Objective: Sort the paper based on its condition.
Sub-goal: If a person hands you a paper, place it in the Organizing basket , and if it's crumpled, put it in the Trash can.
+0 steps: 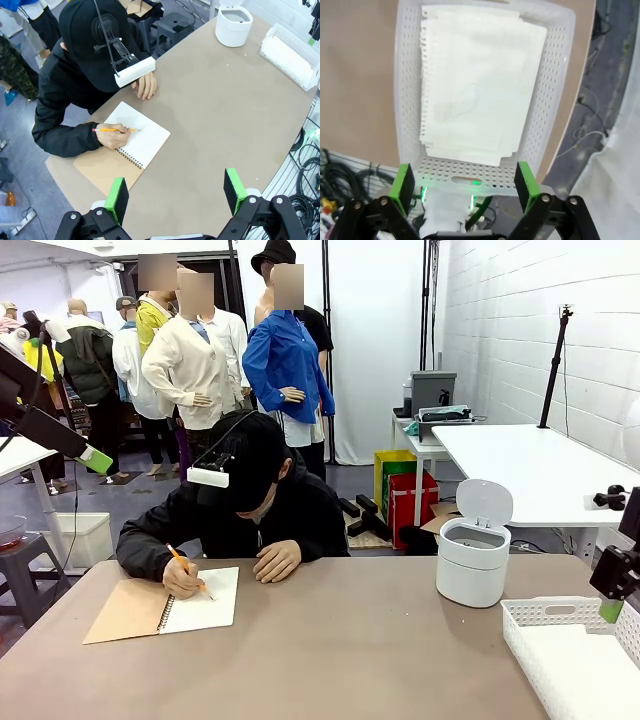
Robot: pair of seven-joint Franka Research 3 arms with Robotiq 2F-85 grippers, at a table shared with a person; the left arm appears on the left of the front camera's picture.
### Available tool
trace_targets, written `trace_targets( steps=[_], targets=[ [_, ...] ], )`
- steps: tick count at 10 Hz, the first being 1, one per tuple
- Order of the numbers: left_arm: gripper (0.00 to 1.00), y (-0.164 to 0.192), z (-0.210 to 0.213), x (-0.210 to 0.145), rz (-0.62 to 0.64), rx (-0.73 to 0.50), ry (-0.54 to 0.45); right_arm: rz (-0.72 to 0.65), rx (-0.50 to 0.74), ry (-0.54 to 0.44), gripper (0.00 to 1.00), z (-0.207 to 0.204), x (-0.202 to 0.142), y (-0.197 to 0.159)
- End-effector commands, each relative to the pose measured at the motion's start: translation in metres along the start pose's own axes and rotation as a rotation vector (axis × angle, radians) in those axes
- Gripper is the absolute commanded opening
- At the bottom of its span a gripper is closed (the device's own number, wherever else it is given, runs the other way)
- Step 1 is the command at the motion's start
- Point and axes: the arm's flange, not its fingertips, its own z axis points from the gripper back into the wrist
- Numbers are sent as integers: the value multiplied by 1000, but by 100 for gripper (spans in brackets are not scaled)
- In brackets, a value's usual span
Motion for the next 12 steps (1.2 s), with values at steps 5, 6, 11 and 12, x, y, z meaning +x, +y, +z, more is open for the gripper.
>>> trace_targets(
  steps=[5, 6, 11, 12],
  targets=[
    [100, 1, 1, 0, 5, -1, -4, 0, 0, 0, 100, 0, 0, 0],
    [100, 1, 1, 0, 5, -1, -4, 0, 0, 0, 100, 0, 0, 0],
    [100, 1, 1, 0, 5, -1, -4, 346, 109, -105, 100, 41, 15, 52],
    [100, 1, 1, 0, 5, -1, -4, 442, 91, -163, 100, 57, 17, 78]
  ],
)
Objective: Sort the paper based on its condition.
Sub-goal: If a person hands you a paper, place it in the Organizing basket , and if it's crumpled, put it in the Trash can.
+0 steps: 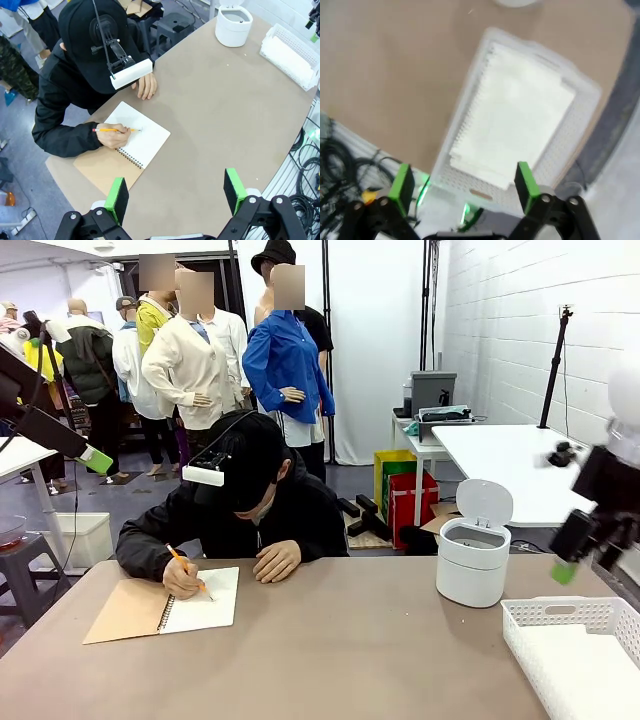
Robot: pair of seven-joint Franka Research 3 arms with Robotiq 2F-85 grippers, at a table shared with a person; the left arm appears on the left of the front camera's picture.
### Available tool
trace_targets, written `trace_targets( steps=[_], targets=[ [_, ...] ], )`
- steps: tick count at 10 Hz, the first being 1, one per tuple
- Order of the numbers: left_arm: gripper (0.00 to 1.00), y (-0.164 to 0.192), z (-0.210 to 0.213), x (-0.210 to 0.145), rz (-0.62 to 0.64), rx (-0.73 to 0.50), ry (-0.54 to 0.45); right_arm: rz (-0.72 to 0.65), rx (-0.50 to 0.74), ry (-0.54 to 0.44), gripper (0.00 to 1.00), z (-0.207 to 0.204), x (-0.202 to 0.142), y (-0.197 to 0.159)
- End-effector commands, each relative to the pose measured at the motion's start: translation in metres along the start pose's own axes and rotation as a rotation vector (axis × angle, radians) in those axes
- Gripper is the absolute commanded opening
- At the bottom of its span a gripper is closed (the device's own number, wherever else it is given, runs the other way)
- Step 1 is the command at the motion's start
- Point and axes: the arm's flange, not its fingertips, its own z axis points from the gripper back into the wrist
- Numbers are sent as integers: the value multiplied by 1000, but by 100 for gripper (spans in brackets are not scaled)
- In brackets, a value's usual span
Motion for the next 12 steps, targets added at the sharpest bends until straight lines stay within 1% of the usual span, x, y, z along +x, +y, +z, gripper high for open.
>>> trace_targets(
  steps=[1, 2, 3, 4, 5, 6, 7, 9, 10, 12],
  targets=[
    [100, 1, 1, 0, 5, -2, -4, 165, 31, -67, 100, 18, 23, 26],
    [100, 1, 1, 0, 5, -2, -4, 221, 23, -143, 100, 25, 49, 36],
    [100, 1, 1, 0, 5, -2, -4, 242, 47, -226, 100, 35, 60, 55],
    [100, 1, 1, 0, 5, -2, -4, 265, 96, -310, 100, 44, 74, 64],
    [100, 1, 1, 0, 5, -2, -4, 282, 96, -373, 100, 51, 88, 73],
    [100, 1, 1, 0, 5, -2, -4, 270, 110, -426, 100, 54, 101, 85],
    [100, 1, 1, 0, 5, -2, -4, 268, 129, -478, 100, 60, 121, 87],
    [100, 1, 1, 0, 5, -2, -4, 269, 129, -509, 100, 78, 132, 102],
    [100, 1, 1, 0, 5, -2, -4, 285, 143, -508, 100, 82, 140, 105],
    [100, 1, 1, 0, 5, -2, -4, 322, 151, -520, 100, 90, 150, 122]
  ],
)
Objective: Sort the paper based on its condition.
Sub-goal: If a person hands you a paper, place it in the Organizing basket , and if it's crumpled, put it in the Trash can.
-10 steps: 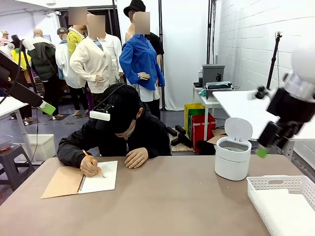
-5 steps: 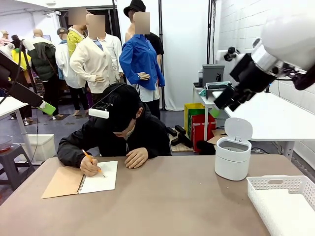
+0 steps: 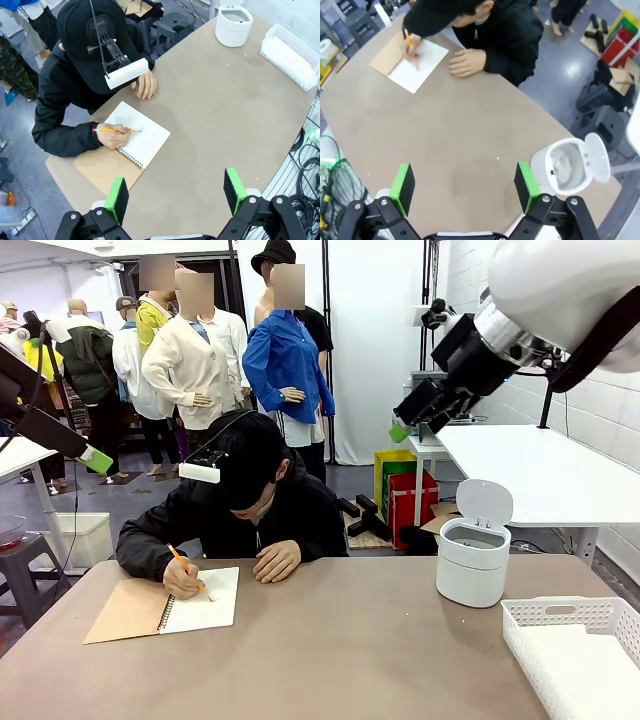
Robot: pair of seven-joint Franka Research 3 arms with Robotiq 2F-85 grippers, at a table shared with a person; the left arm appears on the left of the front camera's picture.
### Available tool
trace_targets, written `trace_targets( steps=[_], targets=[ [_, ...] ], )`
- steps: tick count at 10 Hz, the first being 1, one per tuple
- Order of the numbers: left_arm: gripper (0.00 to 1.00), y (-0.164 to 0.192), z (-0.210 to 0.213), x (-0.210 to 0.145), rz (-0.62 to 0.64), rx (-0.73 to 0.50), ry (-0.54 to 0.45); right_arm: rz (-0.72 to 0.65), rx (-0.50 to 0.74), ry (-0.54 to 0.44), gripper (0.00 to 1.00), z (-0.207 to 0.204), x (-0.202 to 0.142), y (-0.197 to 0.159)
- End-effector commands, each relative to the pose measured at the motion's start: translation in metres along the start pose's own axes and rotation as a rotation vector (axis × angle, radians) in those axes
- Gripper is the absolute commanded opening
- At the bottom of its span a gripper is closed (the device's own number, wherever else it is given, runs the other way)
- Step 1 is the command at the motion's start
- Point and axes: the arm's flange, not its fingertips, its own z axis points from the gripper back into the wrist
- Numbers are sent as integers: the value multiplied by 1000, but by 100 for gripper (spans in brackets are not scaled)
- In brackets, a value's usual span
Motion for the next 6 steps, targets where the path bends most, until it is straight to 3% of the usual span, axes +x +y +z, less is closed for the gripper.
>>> trace_targets(
  steps=[1, 6],
  targets=[
    [100, 1, 1, 0, 5, -2, -4, 44, 43, -12, 100, -3, 11, 5],
    [100, 1, 1, 0, 5, -2, -4, 76, 94, -20, 100, 2, 16, 34]
  ],
)
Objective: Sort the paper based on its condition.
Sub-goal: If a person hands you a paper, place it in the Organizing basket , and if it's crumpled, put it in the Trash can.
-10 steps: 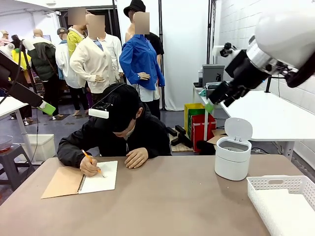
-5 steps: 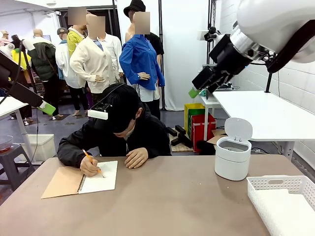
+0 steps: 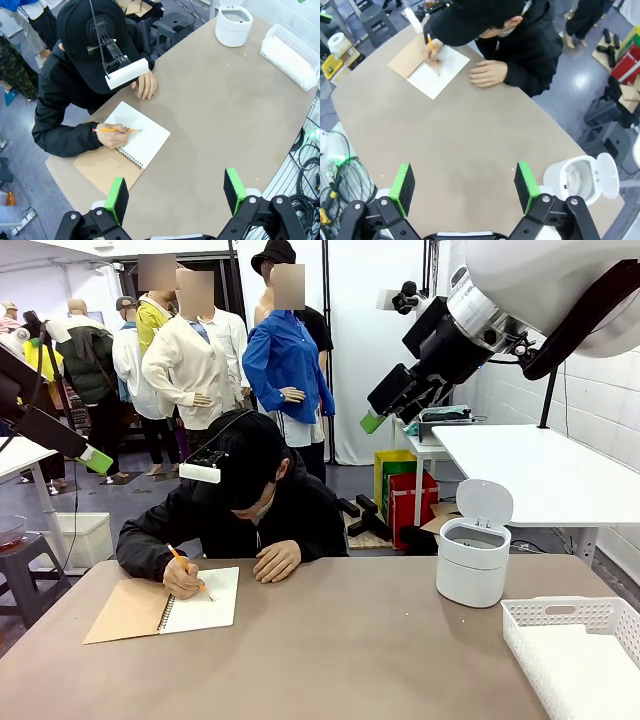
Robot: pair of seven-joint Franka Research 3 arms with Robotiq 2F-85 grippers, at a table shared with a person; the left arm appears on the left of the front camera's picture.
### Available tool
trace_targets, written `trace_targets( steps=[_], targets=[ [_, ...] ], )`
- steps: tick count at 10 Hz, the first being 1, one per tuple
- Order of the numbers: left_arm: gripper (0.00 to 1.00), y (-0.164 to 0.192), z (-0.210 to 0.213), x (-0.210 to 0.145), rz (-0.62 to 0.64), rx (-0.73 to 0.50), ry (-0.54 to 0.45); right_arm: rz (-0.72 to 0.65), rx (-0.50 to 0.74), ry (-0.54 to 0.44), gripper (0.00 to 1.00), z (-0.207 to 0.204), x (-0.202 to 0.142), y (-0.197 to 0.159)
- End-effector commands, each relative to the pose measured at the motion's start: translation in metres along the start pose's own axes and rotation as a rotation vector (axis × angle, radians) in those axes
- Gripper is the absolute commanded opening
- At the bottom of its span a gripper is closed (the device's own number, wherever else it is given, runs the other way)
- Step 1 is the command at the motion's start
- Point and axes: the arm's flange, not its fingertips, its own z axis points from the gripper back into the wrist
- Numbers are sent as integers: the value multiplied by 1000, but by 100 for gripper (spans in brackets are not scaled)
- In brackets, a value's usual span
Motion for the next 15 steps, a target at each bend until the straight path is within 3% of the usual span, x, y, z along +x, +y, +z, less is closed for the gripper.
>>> trace_targets(
  steps=[1, 15],
  targets=[
    [100, 1, 1, 0, 5, -2, -4, 20, 44, -4, 100, 1, -3, 0],
    [100, 1, 1, 0, 5, -2, -4, -2, 19, 3, 100, -2, 0, 2]
  ],
)
